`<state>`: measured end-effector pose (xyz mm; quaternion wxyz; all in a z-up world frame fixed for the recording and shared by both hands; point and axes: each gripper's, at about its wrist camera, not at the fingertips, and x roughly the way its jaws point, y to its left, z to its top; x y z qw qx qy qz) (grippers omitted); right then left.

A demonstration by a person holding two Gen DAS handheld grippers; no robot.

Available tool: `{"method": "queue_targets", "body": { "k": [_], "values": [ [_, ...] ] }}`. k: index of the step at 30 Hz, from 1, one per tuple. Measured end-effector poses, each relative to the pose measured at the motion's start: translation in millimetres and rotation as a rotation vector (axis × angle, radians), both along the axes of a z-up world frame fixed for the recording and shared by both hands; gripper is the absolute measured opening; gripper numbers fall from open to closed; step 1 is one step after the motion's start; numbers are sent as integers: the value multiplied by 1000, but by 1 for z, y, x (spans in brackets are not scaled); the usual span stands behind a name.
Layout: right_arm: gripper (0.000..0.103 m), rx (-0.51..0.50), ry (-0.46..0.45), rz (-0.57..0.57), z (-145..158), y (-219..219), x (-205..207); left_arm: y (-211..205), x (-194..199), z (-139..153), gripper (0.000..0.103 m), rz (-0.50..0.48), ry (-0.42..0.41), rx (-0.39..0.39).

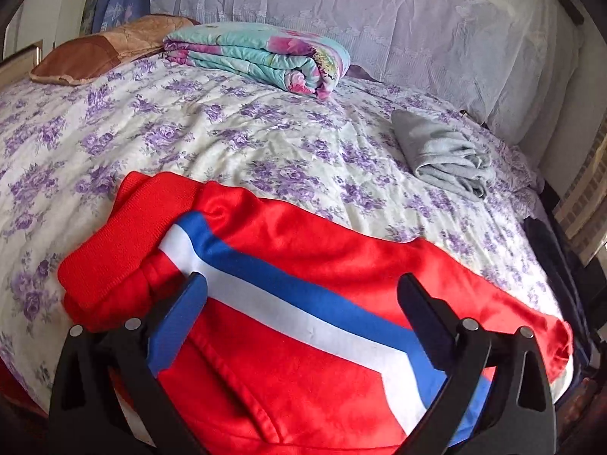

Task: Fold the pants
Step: 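Grasp the red ribbed cuffs with the right gripper and lift them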

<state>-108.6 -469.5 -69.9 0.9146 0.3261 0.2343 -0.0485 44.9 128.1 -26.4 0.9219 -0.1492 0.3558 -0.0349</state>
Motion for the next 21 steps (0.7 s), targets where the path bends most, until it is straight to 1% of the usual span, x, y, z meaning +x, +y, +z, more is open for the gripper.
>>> {"method": "queue_targets", "body": {
  "k": [2,5,6,8,11,12,13,14,15,16,18,20,21],
  "values": [
    [100,10,50,33,-10,2,2,1,-8,2,98,-10,9,-59],
    [88,1,102,132,-32,20,15,-3,-18,2,98,-40,22,-108],
    [86,-9,96,136,-38,24,17,-7,-20,2,98,-55,27,-112],
    [86,-47,27,124,-43,30,16,-15,-23,2,98,-85,38,-110],
    [85,-50,-13,112,-44,35,20,-23,-27,1,98,-119,48,-107],
    [78,-42,-16,138,-44,38,24,-25,-28,0,98,-124,55,-109],
    [52,-14,-21,188,-45,41,29,-26,-27,-1,98,-126,61,-114],
    [42,18,-24,221,-47,43,33,-26,-27,-3,98,-128,68,-123],
    [35,22,-37,216,-47,45,32,-25,-26,-4,98,-127,72,-130],
    [28,4,-50,207,-45,47,31,-24,-27,-5,98,-124,73,-137],
    [23,-36,-68,207,-35,53,30,-20,-27,-5,98,-117,74,-151],
    [21,-126,-119,225,-11,70,28,-16,-28,-4,98,-112,72,-166],
    [20,-192,-150,255,7,84,27,-14,-31,-3,98,-109,70,-174]
  ]
}}
